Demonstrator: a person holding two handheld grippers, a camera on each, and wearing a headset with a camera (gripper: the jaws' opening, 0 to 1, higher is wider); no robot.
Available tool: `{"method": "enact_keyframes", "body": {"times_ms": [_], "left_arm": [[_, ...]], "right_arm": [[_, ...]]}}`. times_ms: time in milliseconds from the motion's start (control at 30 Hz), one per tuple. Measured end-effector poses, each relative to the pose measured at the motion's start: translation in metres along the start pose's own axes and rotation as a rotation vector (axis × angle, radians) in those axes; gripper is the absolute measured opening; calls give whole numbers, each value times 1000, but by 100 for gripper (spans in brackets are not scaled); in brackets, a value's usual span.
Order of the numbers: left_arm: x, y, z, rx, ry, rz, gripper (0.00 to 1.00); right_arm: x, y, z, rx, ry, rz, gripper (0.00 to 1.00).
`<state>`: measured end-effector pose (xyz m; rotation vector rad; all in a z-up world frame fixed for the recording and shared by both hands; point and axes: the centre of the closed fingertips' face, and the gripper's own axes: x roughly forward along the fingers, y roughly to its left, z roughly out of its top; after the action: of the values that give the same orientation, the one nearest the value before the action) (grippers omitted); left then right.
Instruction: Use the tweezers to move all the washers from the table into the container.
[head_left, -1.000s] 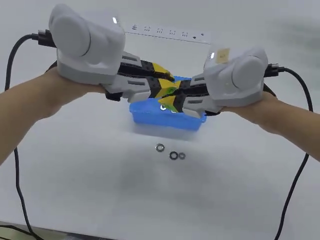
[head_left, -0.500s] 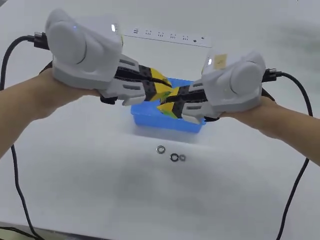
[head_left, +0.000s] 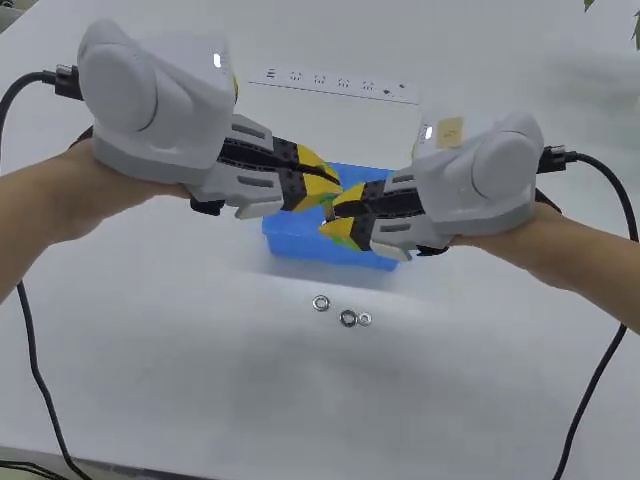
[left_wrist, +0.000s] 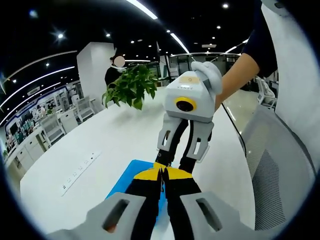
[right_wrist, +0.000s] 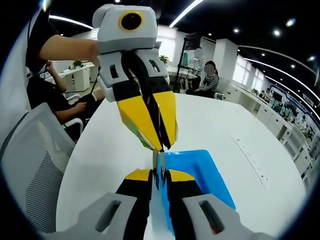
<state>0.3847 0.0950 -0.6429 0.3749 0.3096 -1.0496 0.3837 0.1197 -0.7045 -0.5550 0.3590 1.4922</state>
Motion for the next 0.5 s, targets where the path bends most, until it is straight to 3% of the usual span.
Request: {"method": "enact_keyframes", "body": {"times_ms": [233, 333, 500], "left_arm": [[-2, -8, 3, 4, -5, -9, 6], [-2, -13, 2, 10, 1, -17, 6], [-3, -23, -6, 9, 14, -29, 6]], "right_arm": [[-11, 6, -13, 69, 1, -23, 19], [-18, 10, -16, 100, -9, -38, 21], [-32, 25, -27, 182, -17, -19, 21]]}}
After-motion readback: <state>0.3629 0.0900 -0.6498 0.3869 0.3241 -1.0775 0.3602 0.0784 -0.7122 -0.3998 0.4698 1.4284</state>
